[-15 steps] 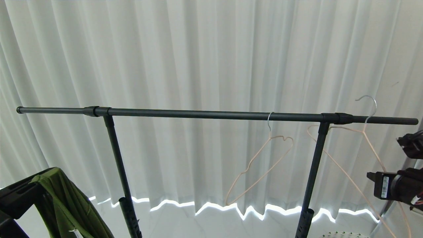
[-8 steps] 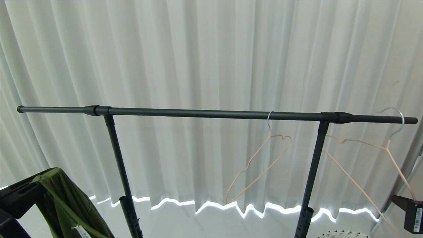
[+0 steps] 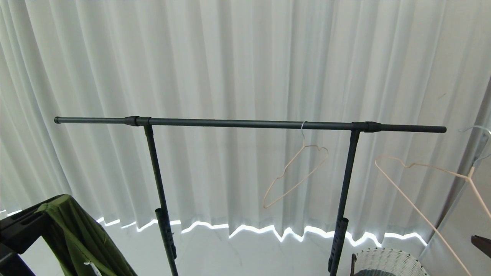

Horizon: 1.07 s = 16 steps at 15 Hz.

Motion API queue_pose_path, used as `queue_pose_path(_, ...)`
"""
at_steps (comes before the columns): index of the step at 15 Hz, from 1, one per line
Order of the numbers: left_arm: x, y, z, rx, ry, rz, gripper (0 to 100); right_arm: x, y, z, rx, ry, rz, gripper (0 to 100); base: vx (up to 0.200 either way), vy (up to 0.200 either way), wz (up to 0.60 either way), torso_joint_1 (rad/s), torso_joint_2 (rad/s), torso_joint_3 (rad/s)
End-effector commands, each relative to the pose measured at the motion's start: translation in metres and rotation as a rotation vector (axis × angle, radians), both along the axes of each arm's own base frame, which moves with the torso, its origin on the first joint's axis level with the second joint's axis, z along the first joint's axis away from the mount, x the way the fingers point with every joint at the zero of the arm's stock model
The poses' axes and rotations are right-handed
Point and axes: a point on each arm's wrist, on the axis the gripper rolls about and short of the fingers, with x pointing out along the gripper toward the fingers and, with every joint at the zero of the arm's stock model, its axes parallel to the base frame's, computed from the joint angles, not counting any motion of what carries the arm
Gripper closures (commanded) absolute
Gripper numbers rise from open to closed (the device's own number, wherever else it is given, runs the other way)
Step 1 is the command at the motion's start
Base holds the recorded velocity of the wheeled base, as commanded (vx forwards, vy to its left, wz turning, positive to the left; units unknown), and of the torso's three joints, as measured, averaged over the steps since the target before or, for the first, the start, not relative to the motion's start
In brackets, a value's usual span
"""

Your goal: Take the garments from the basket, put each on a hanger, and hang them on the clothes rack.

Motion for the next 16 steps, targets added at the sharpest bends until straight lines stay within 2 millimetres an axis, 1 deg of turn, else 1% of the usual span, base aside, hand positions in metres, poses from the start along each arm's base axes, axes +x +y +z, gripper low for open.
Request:
queue_pose_path(1,0.0000,0.0000,0.0002,0.000,-0.001,0.000,100,-0.0015,-0.0003,-0.0004,0.001,-0.005,0.000,100,-0.200,0.000,0.00,-0.007,0.00,0.002)
queue_pose_path(3,0.0005,-0.0001,-0.0011,0.001,0.006,0.000,100,-0.0014,-0.0003,-0.0010,-0.001,-0.002,0.002,100,-0.200,0.000,0.00,0.000,0.00,-0.002)
queue_pose_path(10,-0.0007,-0.0003,0.0007,-0.009,-0.002,-0.010,100,-0.0015,-0.0001,-0.0014,0.000,0.000,0.005,100,0.000,0.000,0.00,0.000,0.00,0.000)
queue_pose_path(12,-0.0006,-0.0009,0.0008,-0.018,0.000,-0.040,100,-0.0015,-0.0001,-0.0014,0.000,0.000,0.005,100,0.000,0.200,0.00,0.000,0.00,0.002)
queue_pose_path(16,0.0000,-0.0007,0.0006,-0.019,0.004,-0.035,100,-0.0015,0.0000,-0.0014,0.000,0.000,0.007,100,0.000,0.200,0.00,0.005,0.00,0.006)
